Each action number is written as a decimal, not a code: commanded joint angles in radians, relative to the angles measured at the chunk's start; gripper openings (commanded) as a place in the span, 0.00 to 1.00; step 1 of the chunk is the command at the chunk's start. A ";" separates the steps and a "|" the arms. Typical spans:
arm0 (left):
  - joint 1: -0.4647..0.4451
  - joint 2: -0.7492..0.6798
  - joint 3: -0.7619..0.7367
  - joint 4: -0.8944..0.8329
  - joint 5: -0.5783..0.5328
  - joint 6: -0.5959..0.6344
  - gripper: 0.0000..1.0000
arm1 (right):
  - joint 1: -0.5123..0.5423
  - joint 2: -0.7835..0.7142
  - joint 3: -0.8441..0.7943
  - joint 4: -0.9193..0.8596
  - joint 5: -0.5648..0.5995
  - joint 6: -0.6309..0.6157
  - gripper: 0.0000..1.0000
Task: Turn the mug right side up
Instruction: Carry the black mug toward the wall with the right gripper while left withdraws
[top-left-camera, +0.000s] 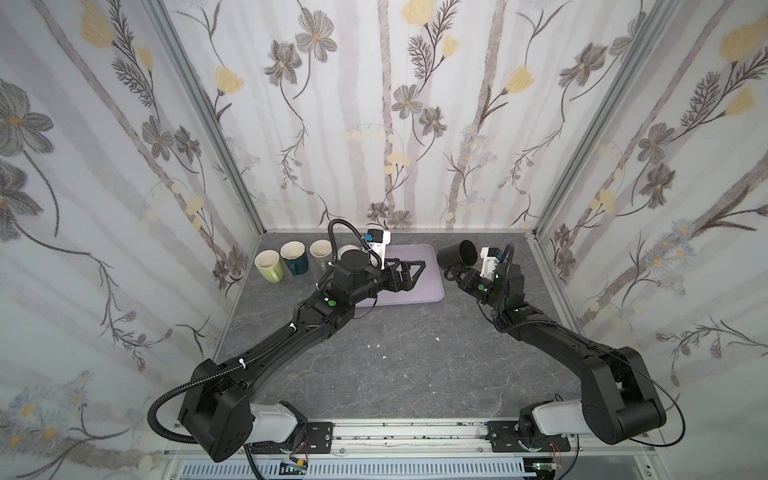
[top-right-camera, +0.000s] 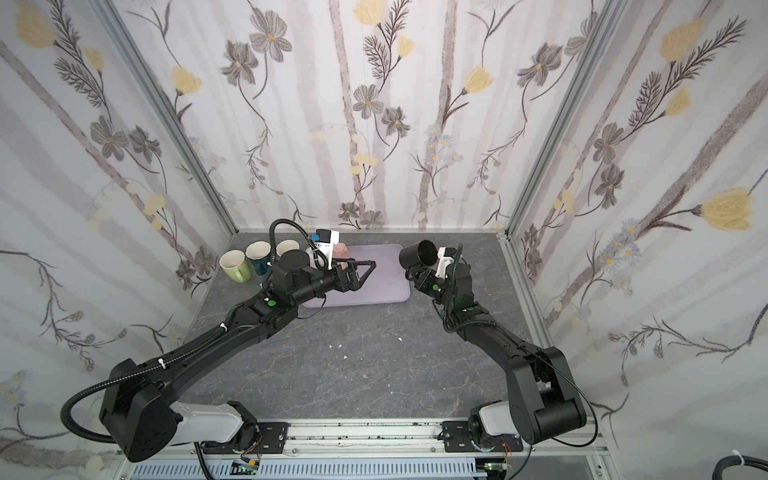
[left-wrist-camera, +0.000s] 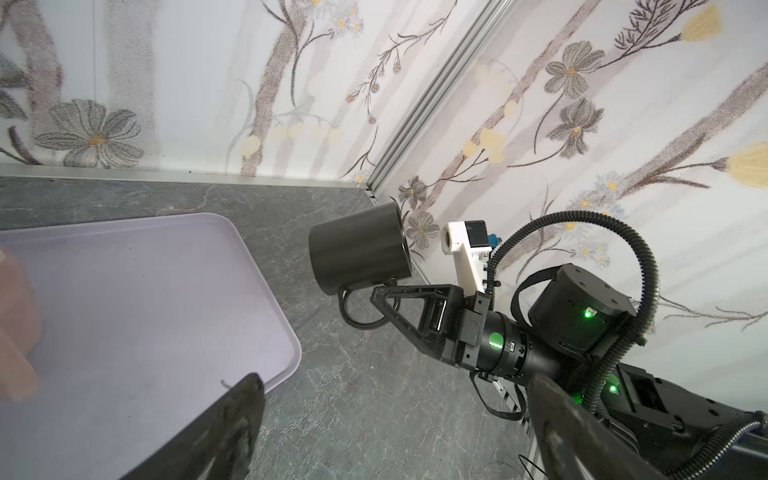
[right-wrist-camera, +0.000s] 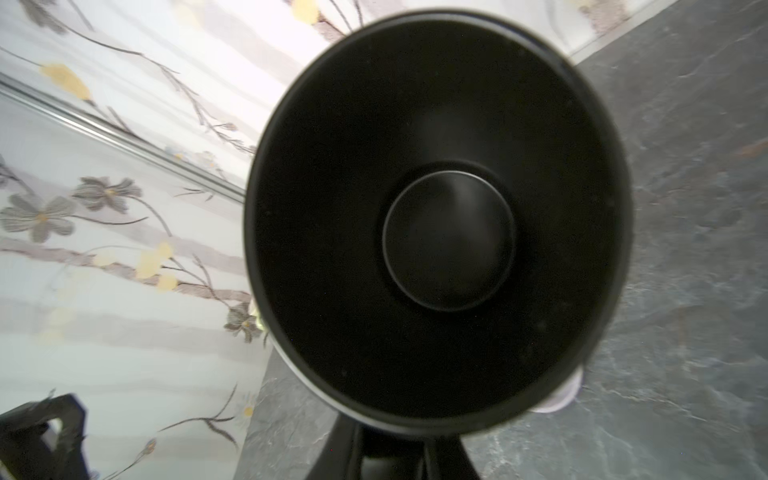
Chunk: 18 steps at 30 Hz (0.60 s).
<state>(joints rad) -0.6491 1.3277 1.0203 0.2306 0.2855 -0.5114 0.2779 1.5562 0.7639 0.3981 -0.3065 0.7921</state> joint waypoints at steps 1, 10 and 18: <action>0.000 -0.030 -0.030 0.004 -0.049 0.031 1.00 | -0.020 0.017 0.079 -0.060 0.092 -0.090 0.00; 0.000 -0.154 -0.148 0.000 -0.153 0.094 1.00 | -0.064 0.144 0.291 -0.330 0.238 -0.211 0.00; 0.000 -0.215 -0.297 0.078 -0.202 0.079 1.00 | -0.087 0.263 0.491 -0.484 0.343 -0.278 0.00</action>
<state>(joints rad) -0.6491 1.1236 0.7460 0.2424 0.1165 -0.4370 0.1947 1.7947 1.2018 -0.0879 -0.0280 0.5659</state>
